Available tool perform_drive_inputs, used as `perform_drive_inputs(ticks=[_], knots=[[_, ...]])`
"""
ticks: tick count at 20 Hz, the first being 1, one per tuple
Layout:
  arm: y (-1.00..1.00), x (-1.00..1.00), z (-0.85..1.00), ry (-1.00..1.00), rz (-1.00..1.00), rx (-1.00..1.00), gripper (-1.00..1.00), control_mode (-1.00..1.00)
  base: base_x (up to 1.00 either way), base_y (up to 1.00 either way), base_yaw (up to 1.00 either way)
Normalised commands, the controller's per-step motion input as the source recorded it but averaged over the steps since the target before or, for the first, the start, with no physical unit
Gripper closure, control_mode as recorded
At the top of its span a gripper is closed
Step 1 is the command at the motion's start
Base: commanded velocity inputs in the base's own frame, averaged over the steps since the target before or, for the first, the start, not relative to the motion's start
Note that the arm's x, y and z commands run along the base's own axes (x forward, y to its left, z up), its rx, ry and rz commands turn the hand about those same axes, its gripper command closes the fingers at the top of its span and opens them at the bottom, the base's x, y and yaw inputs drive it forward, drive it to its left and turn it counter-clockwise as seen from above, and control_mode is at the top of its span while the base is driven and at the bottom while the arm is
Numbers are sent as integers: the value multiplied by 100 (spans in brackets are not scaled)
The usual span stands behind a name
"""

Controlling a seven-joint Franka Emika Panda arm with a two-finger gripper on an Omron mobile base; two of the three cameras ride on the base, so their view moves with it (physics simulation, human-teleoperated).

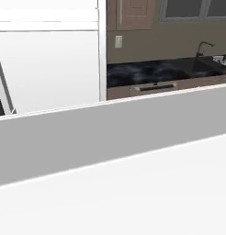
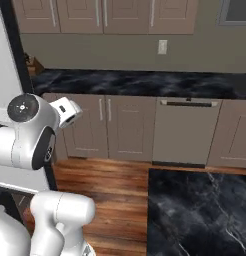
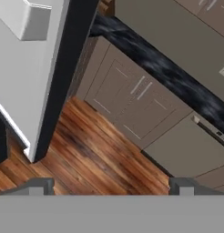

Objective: Place the liquor and beer on the top shelf of the fridge to keep them out of children's reach, and place the orange on lower shelves for easy access.

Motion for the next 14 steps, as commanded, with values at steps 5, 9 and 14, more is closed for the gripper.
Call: perform_drive_inputs(ticks=[5, 9, 14], knots=[[0, 0, 0, 0, 0, 0, -100, 100, 49, -9, -15], [0, 0, 0, 0, 0, 0, -100, 100, 72, -10, -1], [0, 0, 0, 0, 0, 0, -100, 100, 89, -4, 0]])
